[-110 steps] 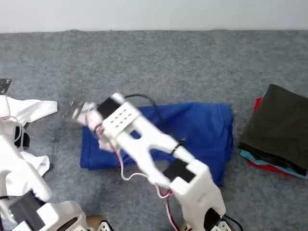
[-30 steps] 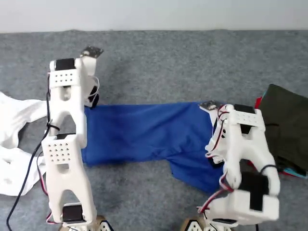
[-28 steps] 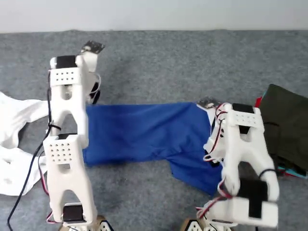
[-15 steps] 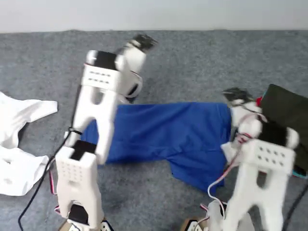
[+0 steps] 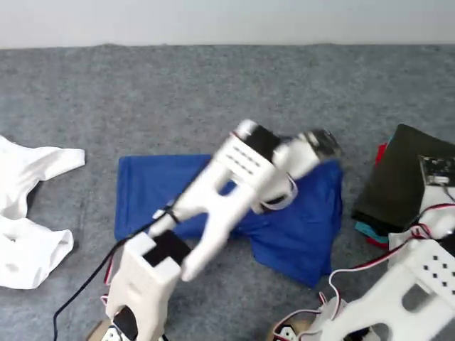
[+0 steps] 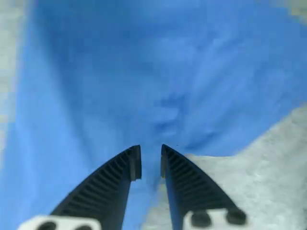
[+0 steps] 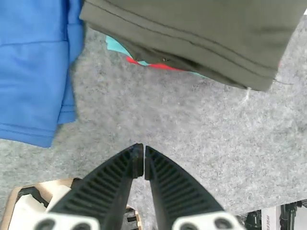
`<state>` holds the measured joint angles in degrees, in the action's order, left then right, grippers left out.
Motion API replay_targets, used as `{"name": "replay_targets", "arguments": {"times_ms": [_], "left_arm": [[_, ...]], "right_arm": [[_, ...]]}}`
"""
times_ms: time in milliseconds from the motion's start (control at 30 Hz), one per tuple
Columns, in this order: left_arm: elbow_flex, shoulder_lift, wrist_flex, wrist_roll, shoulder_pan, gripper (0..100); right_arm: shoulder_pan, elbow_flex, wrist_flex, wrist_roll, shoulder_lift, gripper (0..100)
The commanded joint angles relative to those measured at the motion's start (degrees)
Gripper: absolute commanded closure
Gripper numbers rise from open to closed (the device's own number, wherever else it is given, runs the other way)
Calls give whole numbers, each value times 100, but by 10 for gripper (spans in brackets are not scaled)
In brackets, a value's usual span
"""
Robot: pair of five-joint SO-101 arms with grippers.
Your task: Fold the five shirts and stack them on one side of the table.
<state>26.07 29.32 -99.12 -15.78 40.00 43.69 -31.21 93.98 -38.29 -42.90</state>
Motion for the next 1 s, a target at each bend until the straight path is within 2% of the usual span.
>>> {"name": "replay_targets", "arguments": {"times_ms": [0,100,400,600,767,967], "left_arm": [[-242,-413,167,-9,422,848],[-409,-413,176,-9,677,791],[-418,-149,281,18,1574,766],[-382,721,624,-18,1547,764],[-391,932,1020,18,1415,765],[-374,1354,1222,-18,1327,885]], "right_arm": [[136,18,-4,-53,-198,984],[127,18,4,-35,-215,983],[127,18,4,-26,-215,983],[127,18,4,-26,-215,983],[136,18,4,-26,-215,983],[136,18,13,-26,-215,983]]}}
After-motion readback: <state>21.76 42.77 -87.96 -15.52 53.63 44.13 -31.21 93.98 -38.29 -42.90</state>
